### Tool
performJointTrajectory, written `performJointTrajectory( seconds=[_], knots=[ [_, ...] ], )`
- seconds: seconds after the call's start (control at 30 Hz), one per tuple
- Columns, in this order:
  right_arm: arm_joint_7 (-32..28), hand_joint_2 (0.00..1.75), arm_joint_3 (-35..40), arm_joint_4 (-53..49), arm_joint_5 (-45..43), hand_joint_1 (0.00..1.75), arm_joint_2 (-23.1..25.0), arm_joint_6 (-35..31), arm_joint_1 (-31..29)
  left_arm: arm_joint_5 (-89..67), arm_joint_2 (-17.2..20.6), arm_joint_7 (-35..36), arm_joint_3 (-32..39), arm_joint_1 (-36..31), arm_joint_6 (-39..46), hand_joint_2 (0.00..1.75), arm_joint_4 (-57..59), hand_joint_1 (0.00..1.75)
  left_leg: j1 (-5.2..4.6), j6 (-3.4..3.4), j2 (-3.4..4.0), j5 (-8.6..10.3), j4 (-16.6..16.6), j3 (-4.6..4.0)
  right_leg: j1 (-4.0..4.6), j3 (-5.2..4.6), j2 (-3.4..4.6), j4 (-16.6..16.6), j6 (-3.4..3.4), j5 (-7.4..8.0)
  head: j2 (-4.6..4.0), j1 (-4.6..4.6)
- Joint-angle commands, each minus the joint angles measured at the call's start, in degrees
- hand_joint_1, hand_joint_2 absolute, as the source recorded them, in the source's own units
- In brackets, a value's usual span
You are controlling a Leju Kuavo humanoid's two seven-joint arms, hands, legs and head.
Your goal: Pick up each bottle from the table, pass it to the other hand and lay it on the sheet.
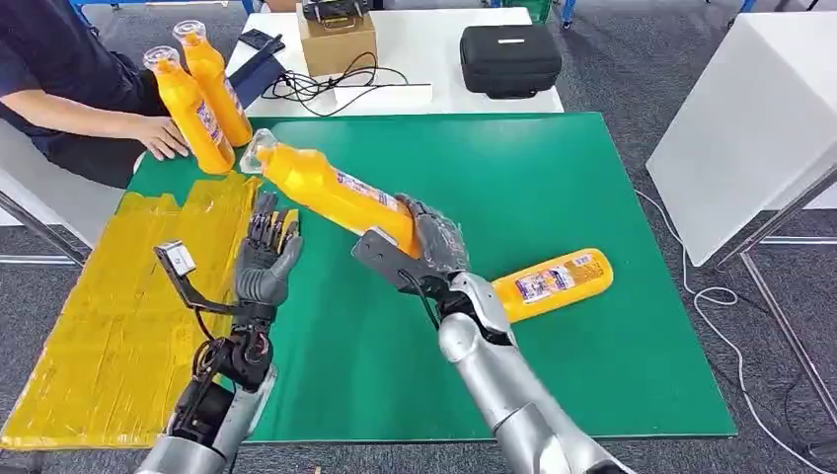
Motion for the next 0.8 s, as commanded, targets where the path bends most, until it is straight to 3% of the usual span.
performJointTrajectory(
  seconds=[0.03,0.2,0.27,0.47,0.63,0.8],
  knots=[
    [0.1,1.75,3.0,7.7,-0.6,1.75,-0.7,-0.5,-4.8,0.2,0.3,0.3,-2.2,-0.6,0.6,1.75,-0.3,0.00,0.05,-0.03,0.05,-0.09,0.0,0.18,0.05,0.21,-0.04,-0.1,0.08,-0.05,0.00,-0.02],
    [0.1,1.75,3.0,7.7,-0.6,1.75,-0.7,-0.5,-4.8,0.2,0.3,0.3,-2.2,-0.6,0.6,1.75,-0.3,0.00,0.05,-0.03,0.02,-0.08,0.0,0.14,0.05,0.17,-0.07,0.0,0.08,-0.05,0.00,-0.02],
    [0.4,1.75,6.8,8.5,-2.3,1.75,-0.7,0.7,-4.9,1.1,0.1,0.4,-2.9,0.3,0.3,1.75,-2.1,0.00,0.10,-0.04,0.03,-0.14,0.1,0.23,0.10,0.31,-0.10,-0.1,0.11,-0.08,0.00,0.00],
    [3.5,1.75,24.8,11.2,-11.4,1.75,-0.7,-1.2,-4.3,1.7,-0.1,1.7,-3.6,3.2,1.6,1.75,-8.7,0.00,0.04,-0.04,0.19,-0.12,0.0,0.17,0.04,0.15,0.12,-0.1,0.06,-0.04,0.00,0.00],
    [4.7,1.75,41.0,9.4,-16.4,1.75,-0.7,-2.3,-0.9,1.6,0.0,1.6,-0.2,4.0,1.9,1.75,-9.2,0.00,0.06,-0.04,0.15,-0.08,-0.1,0.12,0.07,0.10,0.06,-0.1,0.04,-0.03,0.00,0.00],
    [7.4,1.75,47.0,6.0,-14.8,1.75,-0.7,-2.6,1.4,1.4,0.0,1.6,0.7,3.5,1.8,1.75,-8.8,0.00,0.09,-0.04,0.03,-0.09,-0.1,0.09,0.10,0.11,-0.08,-0.1,0.04,-0.07,0.00,-0.02]
  ],
)
